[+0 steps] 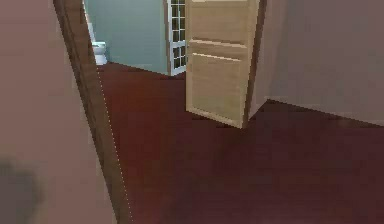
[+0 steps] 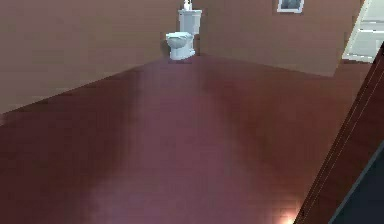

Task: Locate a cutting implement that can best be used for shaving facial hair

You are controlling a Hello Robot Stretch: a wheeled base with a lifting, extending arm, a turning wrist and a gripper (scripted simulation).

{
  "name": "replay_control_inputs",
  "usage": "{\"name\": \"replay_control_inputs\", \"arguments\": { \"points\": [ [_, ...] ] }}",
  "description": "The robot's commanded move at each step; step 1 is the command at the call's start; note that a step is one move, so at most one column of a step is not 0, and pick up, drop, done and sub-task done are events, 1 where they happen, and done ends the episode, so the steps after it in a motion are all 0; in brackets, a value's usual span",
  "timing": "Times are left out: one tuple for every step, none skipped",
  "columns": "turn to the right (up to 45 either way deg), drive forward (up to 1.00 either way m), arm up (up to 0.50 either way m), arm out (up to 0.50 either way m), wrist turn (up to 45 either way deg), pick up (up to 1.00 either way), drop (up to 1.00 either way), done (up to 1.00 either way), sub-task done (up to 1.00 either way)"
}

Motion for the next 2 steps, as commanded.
{"name": "replay_control_inputs", "arguments": {
  "points": [
    [0.0, 1.0, 0.0, 0.0, 0.0, 0.0, 0.0, 0.0, 0.0],
    [-45.0, 0.0, 0.0, 0.0, 0.0, 0.0, 0.0, 0.0, 0.0]
  ]
}}
